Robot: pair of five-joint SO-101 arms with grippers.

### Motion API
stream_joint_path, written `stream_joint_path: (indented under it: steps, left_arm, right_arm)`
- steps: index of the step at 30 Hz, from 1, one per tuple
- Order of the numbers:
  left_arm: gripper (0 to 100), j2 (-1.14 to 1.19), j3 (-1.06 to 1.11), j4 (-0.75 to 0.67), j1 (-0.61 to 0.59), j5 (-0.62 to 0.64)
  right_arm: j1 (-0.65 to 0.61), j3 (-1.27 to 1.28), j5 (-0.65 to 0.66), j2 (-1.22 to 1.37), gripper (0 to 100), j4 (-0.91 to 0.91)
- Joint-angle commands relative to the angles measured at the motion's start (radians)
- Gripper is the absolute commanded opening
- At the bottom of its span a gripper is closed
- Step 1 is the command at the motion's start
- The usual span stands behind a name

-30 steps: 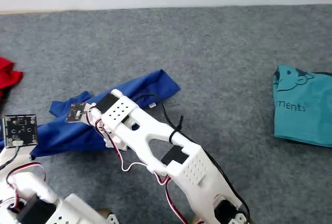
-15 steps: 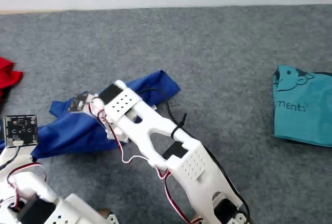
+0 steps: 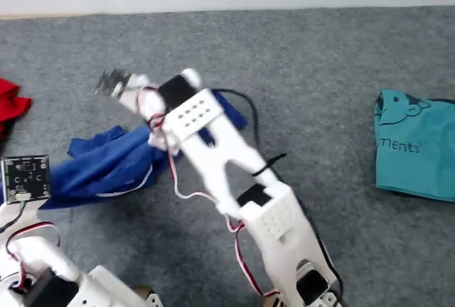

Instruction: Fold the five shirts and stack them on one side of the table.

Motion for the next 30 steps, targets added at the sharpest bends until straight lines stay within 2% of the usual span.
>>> stream_joint_path:
  steps: [1, 4, 11, 16, 24, 30]
  left_arm:
    - [0, -0.009, -0.088, -0.074, 0.005, 0.005]
    - [0, -0.009, -0.128, -0.123, 0.005, 0.023]
    - [0, -0.005, -0.259, -0.252, 0.011, 0.18]
    - [0, -0.009, -0.343, -0.353, 0.104, 0.213]
    - [0, 0.0, -0.47, -0.554, 0.322, 0.212]
    - [0, 0.002, -0.476, -0.707, 0.368, 0.212]
  right_arm:
    - [0.07, -0.055, -0.009, -0.162, 1.1, 0.041]
    - [0.134, -0.055, -0.011, -0.229, 1.1, 0.041]
    - [0.302, -0.055, -0.049, -0.387, 1.1, 0.041]
    - [0.4, -0.054, -0.069, -0.521, 1.0, 0.042]
    - [0.463, 0.087, -0.069, -0.788, 1.0, 0.042]
    - [0.535, 0.238, -0.069, -1.035, 1.0, 0.041]
